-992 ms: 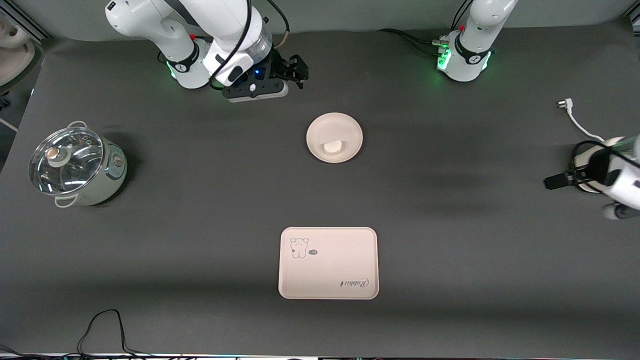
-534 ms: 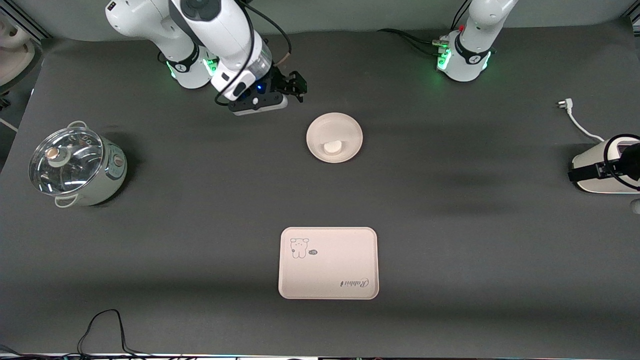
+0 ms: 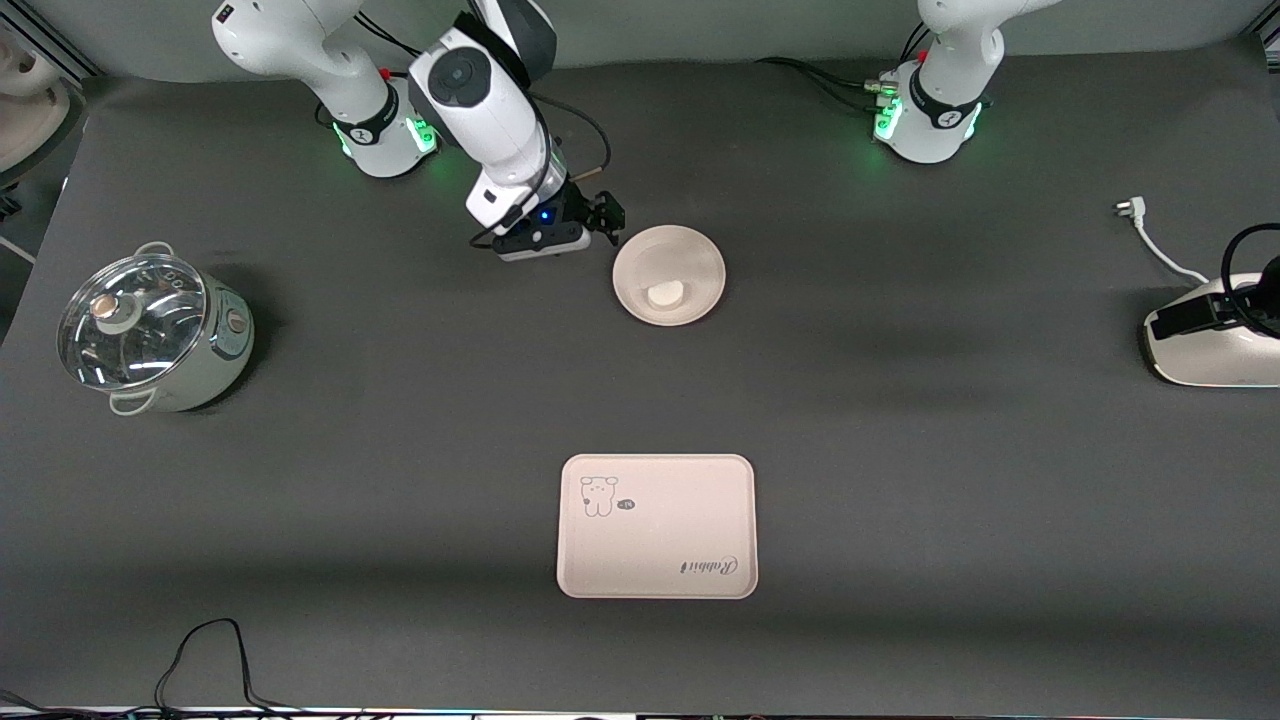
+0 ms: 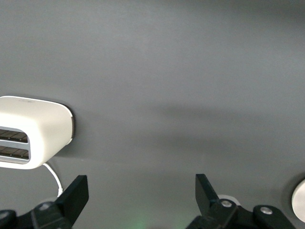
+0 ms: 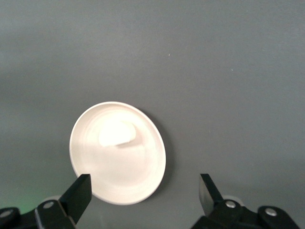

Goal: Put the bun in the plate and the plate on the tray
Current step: 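Lower the right gripper to the plate rim and grip it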

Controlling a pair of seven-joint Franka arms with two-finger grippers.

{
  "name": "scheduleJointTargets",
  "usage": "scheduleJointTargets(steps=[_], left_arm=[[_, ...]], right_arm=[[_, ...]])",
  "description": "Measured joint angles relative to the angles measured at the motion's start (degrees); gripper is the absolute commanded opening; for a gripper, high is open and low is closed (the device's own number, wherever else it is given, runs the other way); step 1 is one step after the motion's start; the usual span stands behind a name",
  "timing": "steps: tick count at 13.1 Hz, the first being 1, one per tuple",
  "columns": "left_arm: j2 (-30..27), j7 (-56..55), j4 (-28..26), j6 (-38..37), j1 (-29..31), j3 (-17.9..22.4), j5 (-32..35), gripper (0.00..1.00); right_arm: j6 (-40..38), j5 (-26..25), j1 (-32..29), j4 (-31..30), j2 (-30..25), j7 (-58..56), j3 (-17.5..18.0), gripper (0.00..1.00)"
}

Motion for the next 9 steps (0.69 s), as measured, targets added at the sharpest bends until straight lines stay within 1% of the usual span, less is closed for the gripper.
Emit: scheduleJointTargets(steps=[2, 4, 6, 7, 9], left_arm=[[-2.50, 1.02, -3.21, 2.03, -5.42, 5.43, -1.23, 1.00], [-6.34, 1.09, -9.23, 5.89, -8.56, 8.23, -1.63, 1.00], [-9.88, 1.37, -13.56, 6.70, -9.20, 8.94, -1.78, 1.00], [-11.07, 1.53, -14.65, 6.70, -9.26, 8.99, -1.82, 1.00], [-12.06, 1.58, -15.53, 6.70, -9.41, 8.99, -2.40, 1.00]], right_arm=[[8.95, 0.00, 1.70, -2.33, 4.41, 0.04, 0.09, 1.00], [16.61, 0.03, 2.99, -3.10, 9.85, 0.31, 0.12, 1.00], [22.60, 0.04, 3.53, -3.17, 15.06, 0.77, 0.12, 1.00], [24.31, 0.04, 3.75, -3.11, 17.02, 0.95, 0.13, 1.00], [25.33, 0.05, 3.89, -2.96, 18.97, 1.04, 0.15, 1.00]])
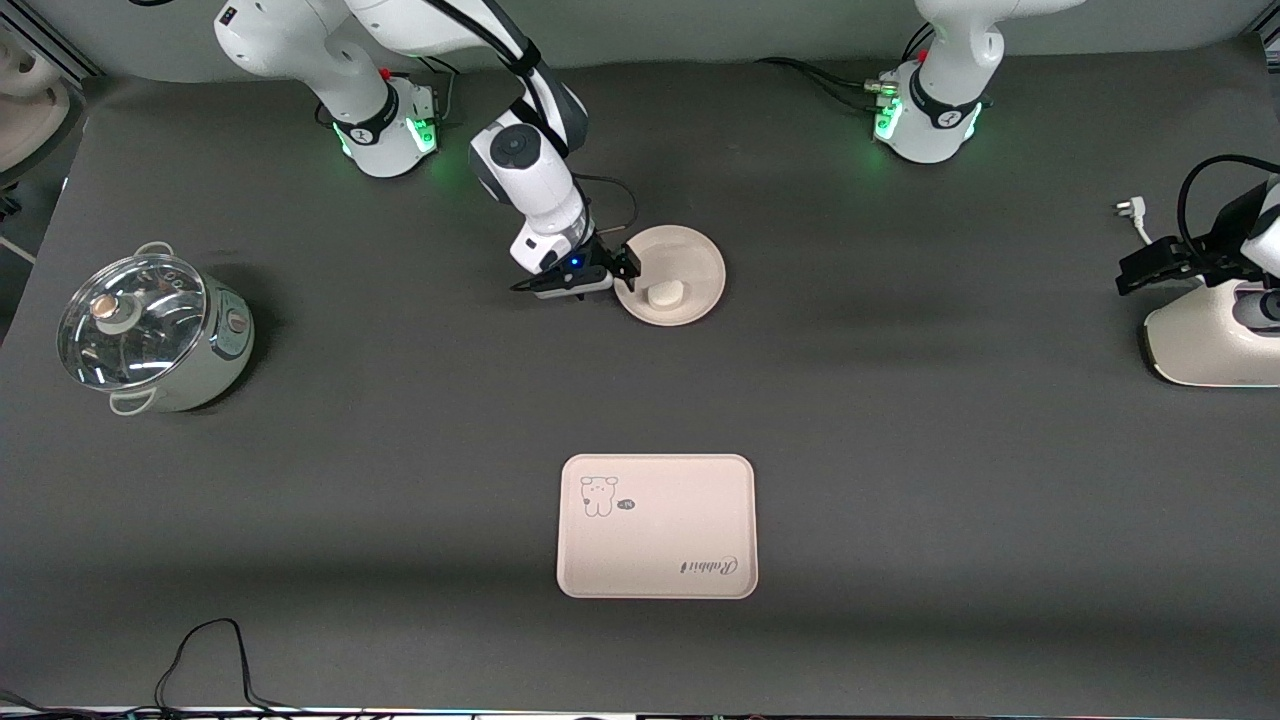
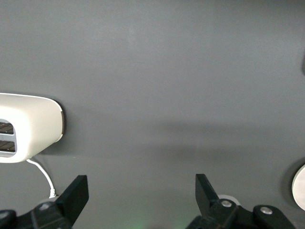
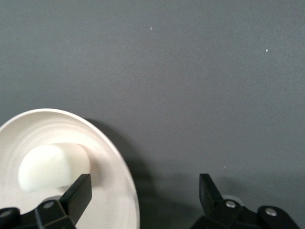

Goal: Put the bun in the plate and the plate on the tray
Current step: 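Lower the right gripper to the plate rim and grip it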

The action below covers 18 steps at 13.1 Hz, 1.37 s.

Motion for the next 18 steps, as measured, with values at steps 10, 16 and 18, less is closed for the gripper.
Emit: scheduleJointTargets(steps=[10, 16, 18], left_arm=[[0.10, -1.65, -0.31, 1.21, -0.81, -2.79, -1.88, 1.00], [0.24, -1.77, -0.61, 1.46, -0.75, -2.44, -1.88, 1.00], [0.24, -1.81, -0.61, 1.48, -0.70, -2.33, -1.88, 1.00]], right_arm=[[-0.55, 1.45, -0.01, 0.01, 0.91, 1.54, 2.92, 0.96], [-2.62, 1.49, -0.24, 0.03, 0.92, 1.60, 2.86, 0.46], [-2.62, 1.49, -0.24, 0.09, 0.92, 1.61, 2.86, 0.32]])
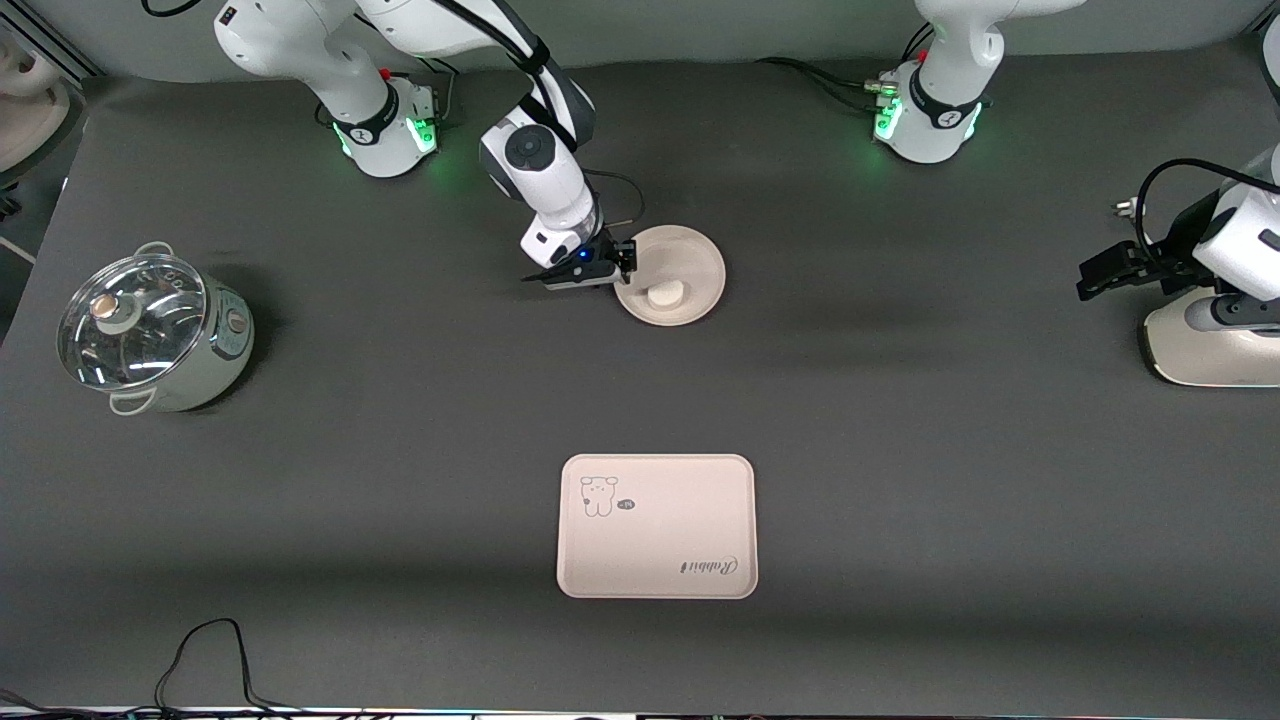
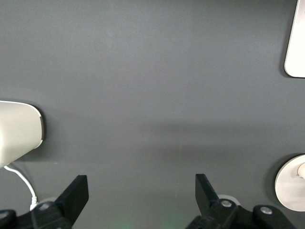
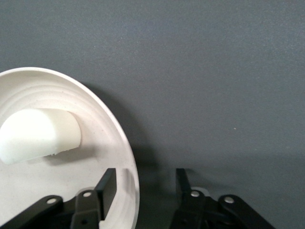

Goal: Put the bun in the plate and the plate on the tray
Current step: 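Lower the right gripper to the plate rim and grip it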

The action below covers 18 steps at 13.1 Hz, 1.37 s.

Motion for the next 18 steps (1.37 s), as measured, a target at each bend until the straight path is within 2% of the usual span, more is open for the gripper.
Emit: scheduleJointTargets(steps=[3, 6, 13, 18], left_arm=[[0.00, -0.02, 0.00, 0.00, 0.12, 0.14, 0.00, 1.00], [-0.02, -0.02, 0.15, 0.15, 0.19, 0.22, 0.00, 1.00], [0.00, -0.02, 0.24, 0.52, 0.19, 0.19, -0.06, 1.00], [0.45, 0.00, 0.17, 1.11, 0.17, 0.13, -0.05, 1.00]], right_arm=[[0.00, 0.00, 0.00, 0.07, 0.00, 0.01, 0.00, 0.12], [0.00, 0.01, 0.00, 0.35, -0.14, 0.01, 0.00, 0.00], [-0.86, 0.01, -0.84, 0.97, -1.30, 0.01, 0.00, 0.00], [-9.13, 0.01, -3.73, 1.87, -10.03, -1.69, -0.04, 0.00]])
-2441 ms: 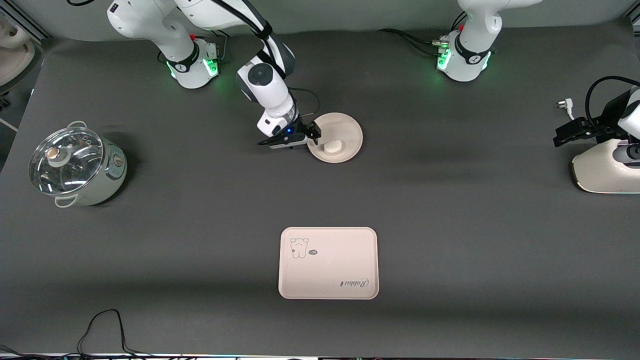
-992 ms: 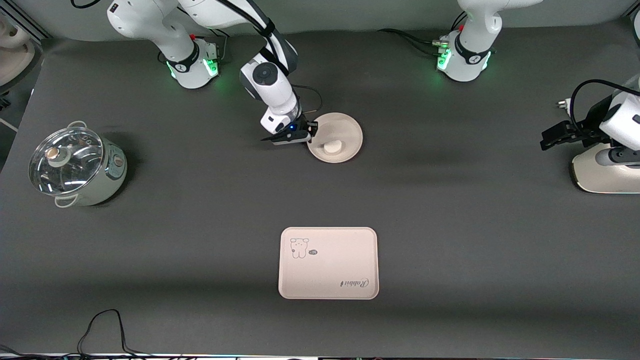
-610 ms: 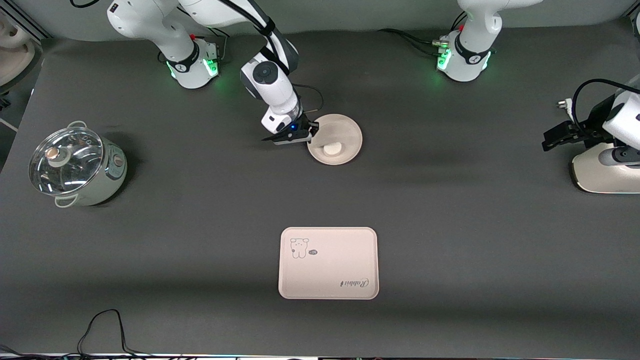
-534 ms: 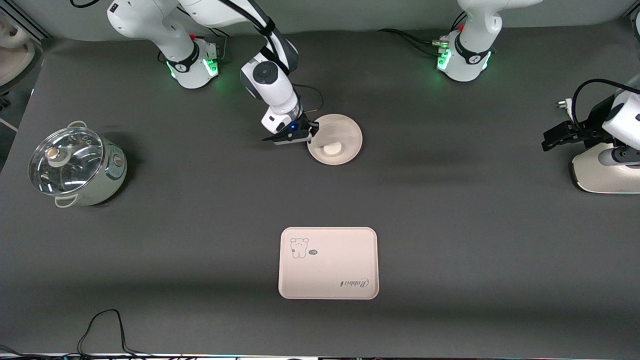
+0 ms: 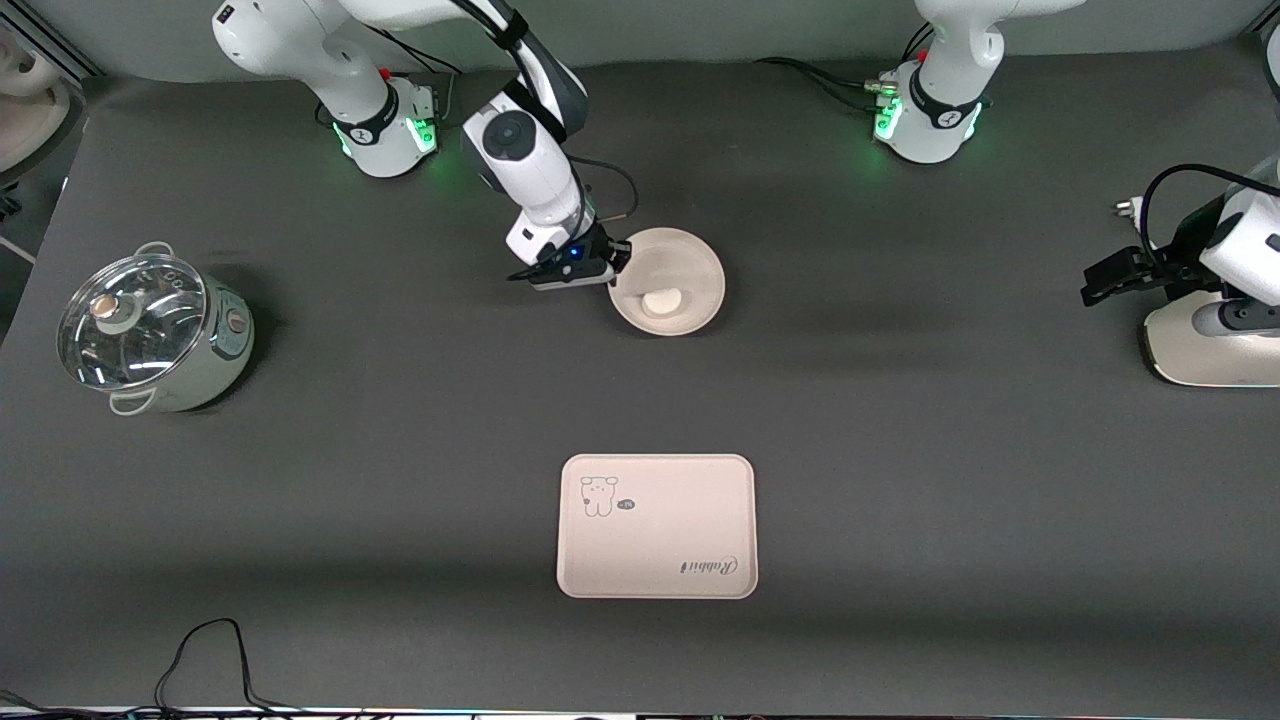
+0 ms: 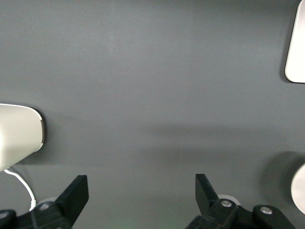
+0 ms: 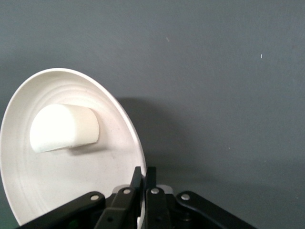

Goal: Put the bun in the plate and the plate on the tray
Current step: 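Lower the right gripper to the plate rim and grip it, then lift the plate with the right gripper and carry it over the tray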

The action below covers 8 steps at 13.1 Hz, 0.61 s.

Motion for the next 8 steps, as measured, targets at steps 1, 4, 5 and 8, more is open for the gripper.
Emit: scheduleJointTargets(steps=[1, 4, 5, 8], left_arm=[[0.00, 0.00, 0.00, 0.12, 0.00, 0.00, 0.01, 1.00], [0.00, 0.00, -0.04, 0.09, 0.00, 0.00, 0.01, 1.00], [0.00, 0.00, -0.10, 0.07, 0.00, -0.01, 0.01, 1.00], [0.05, -0.01, -0.28, 0.06, 0.00, -0.01, 0.07, 1.00]], right_arm=[[-0.17, 0.00, 0.02, 0.00, -1.57, -0.02, 0.03, 0.00], [-0.21, 0.00, 0.05, 0.14, -4.66, -0.03, 0.07, 0.00], [-0.21, 0.00, -0.06, 0.49, -4.91, -0.03, 0.03, 0.00], [-0.22, 0.00, -3.06, 3.24, -3.60, -1.90, -0.09, 0.00]])
